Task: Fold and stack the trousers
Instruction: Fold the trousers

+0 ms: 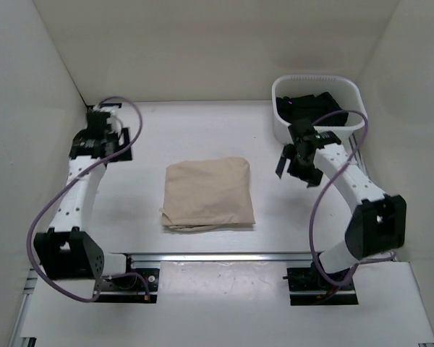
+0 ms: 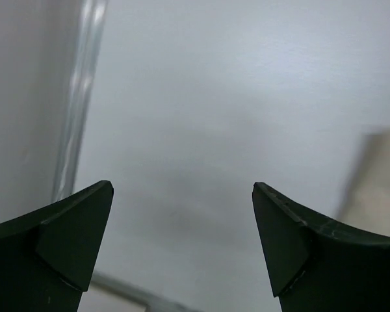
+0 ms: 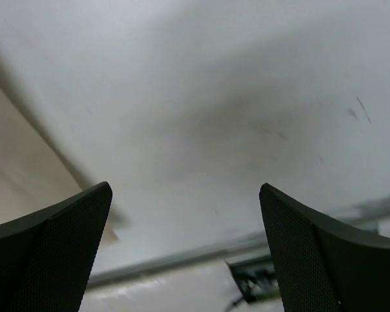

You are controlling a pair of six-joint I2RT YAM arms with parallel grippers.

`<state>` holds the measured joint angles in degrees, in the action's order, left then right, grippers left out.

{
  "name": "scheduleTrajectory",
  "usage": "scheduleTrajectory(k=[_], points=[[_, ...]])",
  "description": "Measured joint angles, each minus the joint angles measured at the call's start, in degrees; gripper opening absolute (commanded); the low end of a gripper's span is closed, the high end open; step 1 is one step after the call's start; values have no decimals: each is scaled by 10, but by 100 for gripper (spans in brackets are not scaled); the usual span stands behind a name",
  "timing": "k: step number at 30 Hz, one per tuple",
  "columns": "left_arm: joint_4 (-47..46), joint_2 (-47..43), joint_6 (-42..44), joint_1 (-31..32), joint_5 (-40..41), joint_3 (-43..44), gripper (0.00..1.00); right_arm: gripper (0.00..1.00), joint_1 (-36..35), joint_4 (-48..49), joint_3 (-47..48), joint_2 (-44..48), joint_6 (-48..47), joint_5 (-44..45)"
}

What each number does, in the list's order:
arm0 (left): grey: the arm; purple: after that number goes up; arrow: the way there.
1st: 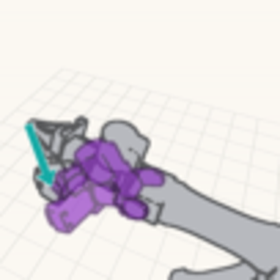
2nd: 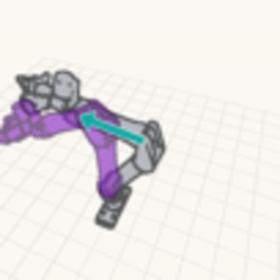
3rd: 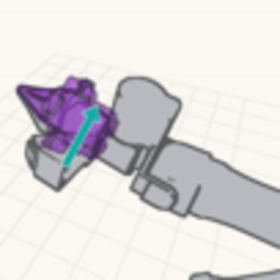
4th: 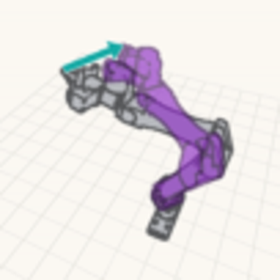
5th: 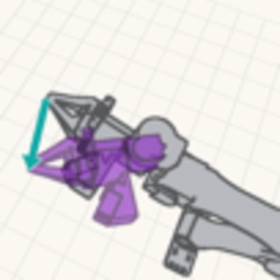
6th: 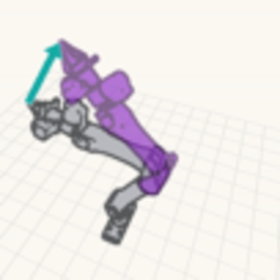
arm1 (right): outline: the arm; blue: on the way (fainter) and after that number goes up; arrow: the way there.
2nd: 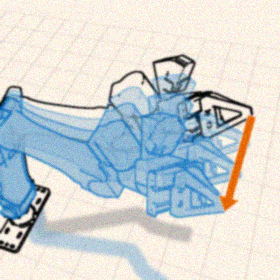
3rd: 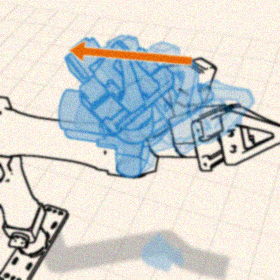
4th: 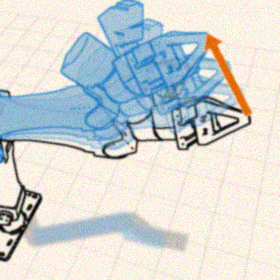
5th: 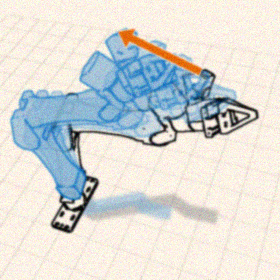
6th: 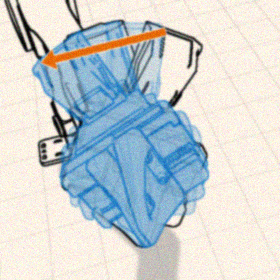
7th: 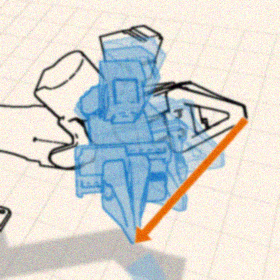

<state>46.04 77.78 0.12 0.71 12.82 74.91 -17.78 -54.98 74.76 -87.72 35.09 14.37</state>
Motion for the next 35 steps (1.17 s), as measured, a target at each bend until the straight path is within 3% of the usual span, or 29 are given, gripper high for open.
scheduleTrajectory(k=[5,9,26,35], points=[[8,-73,-1,-184,59,-172,100,99,27,-94,-79,154,-12,13],[36,-103,-1,-236,37,-272,100,99,50,-115,-83,234,-14,30],[42,-255,-1,-242,10,-316,100,99,54,-130,-136,256,-19,24],[54,-284,-1,-242,13,-330,100,99,54,-120,-164,286,-18,3]])
